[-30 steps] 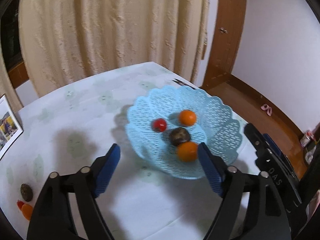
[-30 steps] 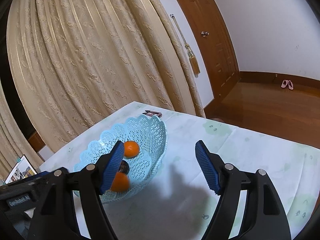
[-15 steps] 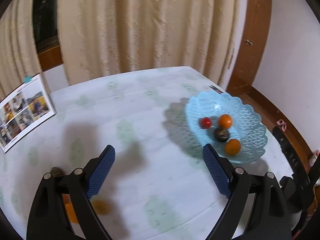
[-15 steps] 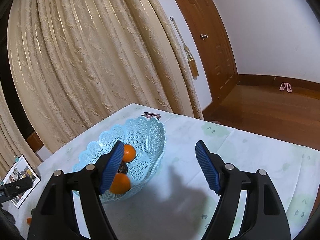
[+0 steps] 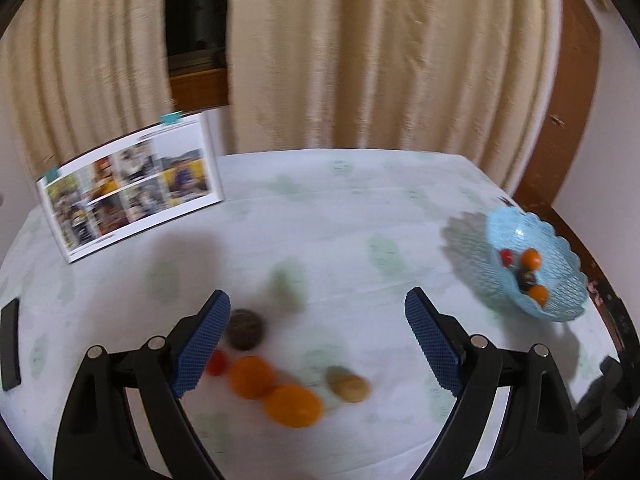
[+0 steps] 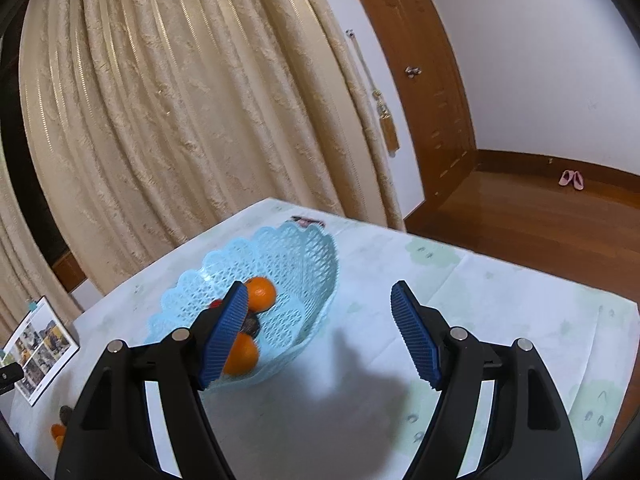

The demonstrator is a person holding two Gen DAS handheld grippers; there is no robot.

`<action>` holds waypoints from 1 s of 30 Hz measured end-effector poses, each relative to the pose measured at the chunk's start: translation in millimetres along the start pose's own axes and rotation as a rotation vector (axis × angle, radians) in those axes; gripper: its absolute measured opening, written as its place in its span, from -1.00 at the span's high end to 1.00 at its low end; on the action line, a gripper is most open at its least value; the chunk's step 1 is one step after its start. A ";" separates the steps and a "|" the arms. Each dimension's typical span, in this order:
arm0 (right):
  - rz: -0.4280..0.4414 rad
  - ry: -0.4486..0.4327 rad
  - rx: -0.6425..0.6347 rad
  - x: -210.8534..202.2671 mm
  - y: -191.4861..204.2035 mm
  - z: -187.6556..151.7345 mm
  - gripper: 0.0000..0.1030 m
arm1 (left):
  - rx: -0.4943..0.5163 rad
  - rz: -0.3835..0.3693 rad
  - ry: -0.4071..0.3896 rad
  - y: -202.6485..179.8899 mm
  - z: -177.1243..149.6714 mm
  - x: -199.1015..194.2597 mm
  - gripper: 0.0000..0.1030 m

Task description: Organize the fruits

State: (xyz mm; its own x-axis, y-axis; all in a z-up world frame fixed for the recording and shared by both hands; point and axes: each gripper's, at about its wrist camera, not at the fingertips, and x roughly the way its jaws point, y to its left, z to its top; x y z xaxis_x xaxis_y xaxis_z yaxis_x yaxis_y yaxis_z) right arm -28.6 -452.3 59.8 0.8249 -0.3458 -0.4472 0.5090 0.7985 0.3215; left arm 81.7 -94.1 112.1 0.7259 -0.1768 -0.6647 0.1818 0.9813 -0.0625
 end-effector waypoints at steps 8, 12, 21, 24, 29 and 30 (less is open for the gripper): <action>0.085 0.004 -0.052 -16.4 31.9 -5.5 -0.46 | -0.087 0.059 0.012 53.2 -10.1 -1.0 -0.72; 0.154 0.012 -0.103 -26.6 58.3 -9.8 -0.46 | -0.108 0.068 0.030 67.1 -16.7 4.3 -0.72; 0.494 0.238 -0.349 -31.8 146.9 -51.1 -0.47 | -0.148 0.083 0.044 90.6 -26.7 13.5 -0.72; 0.591 0.320 -0.430 -31.9 176.6 -74.4 -0.47 | -0.142 0.085 0.046 94.7 -31.1 14.1 -0.72; 0.692 0.403 -0.550 -39.2 220.7 -108.5 -0.47 | -0.159 0.087 0.047 108.4 -38.3 12.8 -0.72; 0.704 0.411 -0.571 -38.8 228.0 -112.5 -0.47 | -0.167 0.087 0.048 112.2 -40.1 12.3 -0.72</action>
State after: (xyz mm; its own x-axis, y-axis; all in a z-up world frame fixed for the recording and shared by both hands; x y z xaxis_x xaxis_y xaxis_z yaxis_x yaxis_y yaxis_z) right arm 27.8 -201.4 56.6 0.6891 0.4093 -0.5981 -0.3477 0.9108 0.2226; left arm 84.4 16.8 67.1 0.7008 -0.0912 -0.7075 0.0043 0.9923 -0.1237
